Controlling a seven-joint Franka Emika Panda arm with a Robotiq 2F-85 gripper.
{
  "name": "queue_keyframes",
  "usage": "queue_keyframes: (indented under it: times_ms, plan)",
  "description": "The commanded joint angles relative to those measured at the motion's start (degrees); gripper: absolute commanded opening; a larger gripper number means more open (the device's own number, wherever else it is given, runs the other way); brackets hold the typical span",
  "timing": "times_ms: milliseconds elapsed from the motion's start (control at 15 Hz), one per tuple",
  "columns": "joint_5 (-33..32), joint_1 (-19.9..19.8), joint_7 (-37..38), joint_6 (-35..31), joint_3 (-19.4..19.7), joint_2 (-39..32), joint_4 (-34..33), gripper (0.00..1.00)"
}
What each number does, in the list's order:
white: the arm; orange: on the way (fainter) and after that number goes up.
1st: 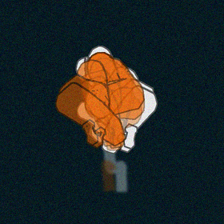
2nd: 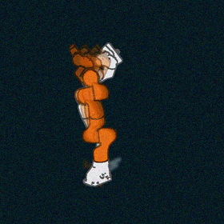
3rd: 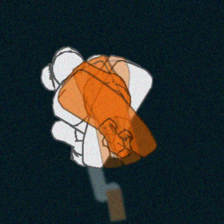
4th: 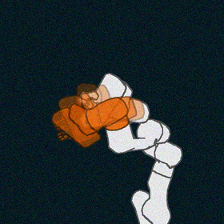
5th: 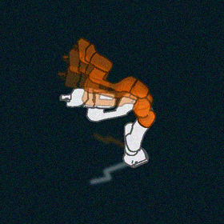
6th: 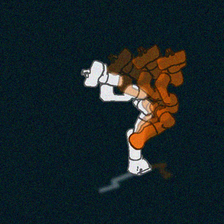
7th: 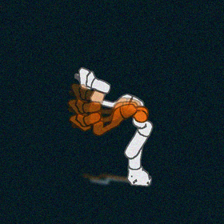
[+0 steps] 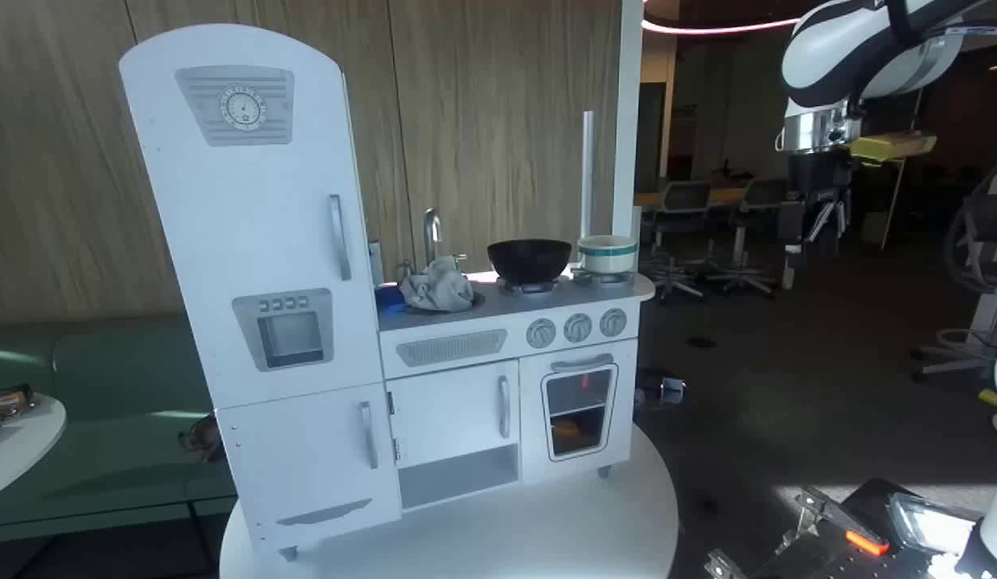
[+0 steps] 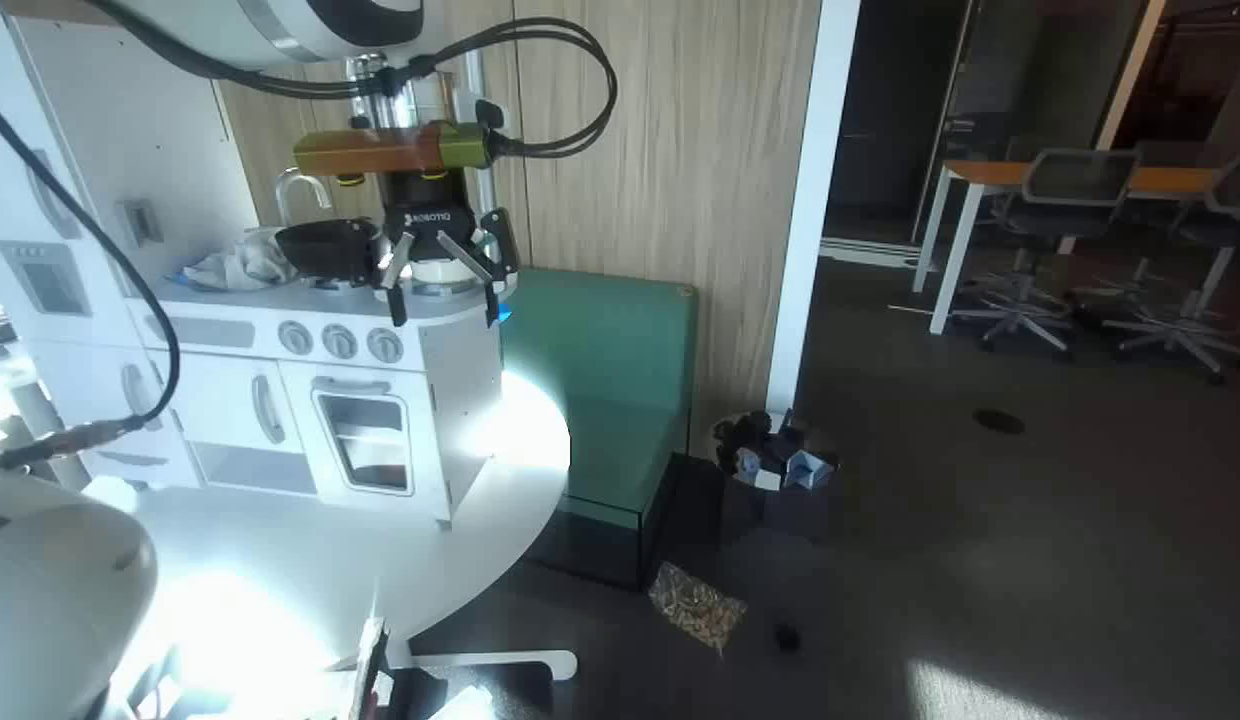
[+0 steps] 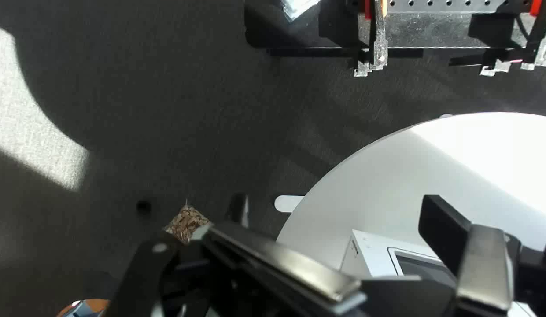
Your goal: Pick up the white bowl and pour all its contents into the black bowl, pick up the silver spoon from the sink and use it to mix the substance in the black bowl
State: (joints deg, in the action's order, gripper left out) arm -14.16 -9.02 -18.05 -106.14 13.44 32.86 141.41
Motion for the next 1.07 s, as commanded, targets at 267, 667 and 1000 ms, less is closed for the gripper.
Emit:
queue_keyframes:
  times_ms: [267, 667, 1000]
  plan:
    - [1.69, 0.82, 0.43, -1.35, 0.13, -1.69, -2.82, 1.00]
    - [8.31, 1.92, 7.60, -7.63, -0.99, -12.84, -17.91, 1.00]
    - [13.06, 2.71, 12.44, -10.59, -2.73, -23.16, -29.63, 1.00]
